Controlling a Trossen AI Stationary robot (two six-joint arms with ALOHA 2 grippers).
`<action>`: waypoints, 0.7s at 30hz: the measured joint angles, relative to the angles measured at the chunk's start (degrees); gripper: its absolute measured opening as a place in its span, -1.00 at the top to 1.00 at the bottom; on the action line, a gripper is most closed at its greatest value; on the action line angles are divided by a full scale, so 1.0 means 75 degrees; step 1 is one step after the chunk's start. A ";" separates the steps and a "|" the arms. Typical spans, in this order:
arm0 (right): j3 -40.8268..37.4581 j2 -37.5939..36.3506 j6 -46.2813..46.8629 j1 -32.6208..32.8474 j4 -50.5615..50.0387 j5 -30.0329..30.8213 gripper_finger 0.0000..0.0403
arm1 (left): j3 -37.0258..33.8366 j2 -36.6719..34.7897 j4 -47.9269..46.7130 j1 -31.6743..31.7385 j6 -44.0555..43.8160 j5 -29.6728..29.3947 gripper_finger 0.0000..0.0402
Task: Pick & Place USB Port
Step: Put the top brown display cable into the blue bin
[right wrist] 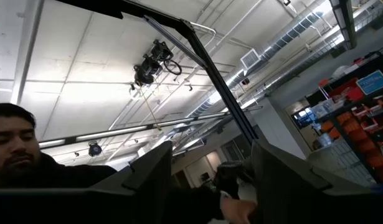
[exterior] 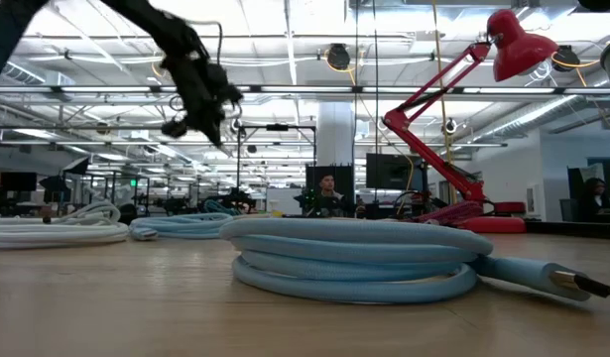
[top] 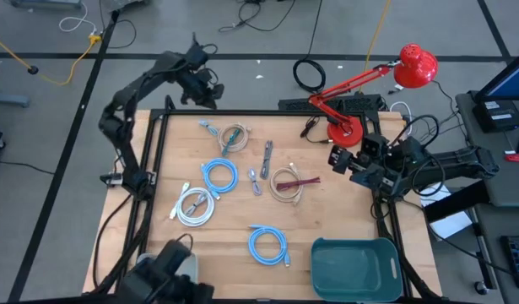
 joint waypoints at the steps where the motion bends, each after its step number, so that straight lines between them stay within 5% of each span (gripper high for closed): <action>1: 0.0000 0.0000 -0.0001 -0.0001 -0.0075 0.0002 -0.05 | 0.0000 -0.0202 -0.0036 -0.0064 0.0140 -0.0117 0.97; 4: 0.0000 0.0000 -0.0050 -0.0003 -0.0447 0.0006 -0.05 | 0.0000 -0.0803 -0.0265 -0.0268 0.0372 -0.1075 0.99; 6: 0.0000 0.0003 -0.0153 -0.0003 -0.0755 0.0026 -0.05 | 0.0000 -0.1110 -0.0646 -0.0392 -0.0117 -0.2454 0.99; 10: 0.0000 0.0029 -0.0202 -0.0015 -0.1299 0.0032 -0.05 | -0.0003 -0.1315 -0.1687 -0.0585 -0.3456 -0.5493 0.94; 14: 0.0000 0.0099 -0.0249 -0.0023 -0.1464 0.0035 -0.05 | -0.0303 -0.1324 -0.0303 -0.0908 -0.6406 -0.5303 0.92; 19: 0.0000 0.0102 -0.0342 -0.0017 -0.1577 0.0002 -0.05 | -0.1279 -0.0890 0.4281 -0.1671 -0.6834 -0.4745 0.92; 21: 0.0000 0.0096 -0.0255 0.0016 -0.1575 -0.0042 -0.05 | -0.1404 -0.0482 0.4483 -0.1829 -0.7501 -0.4630 0.93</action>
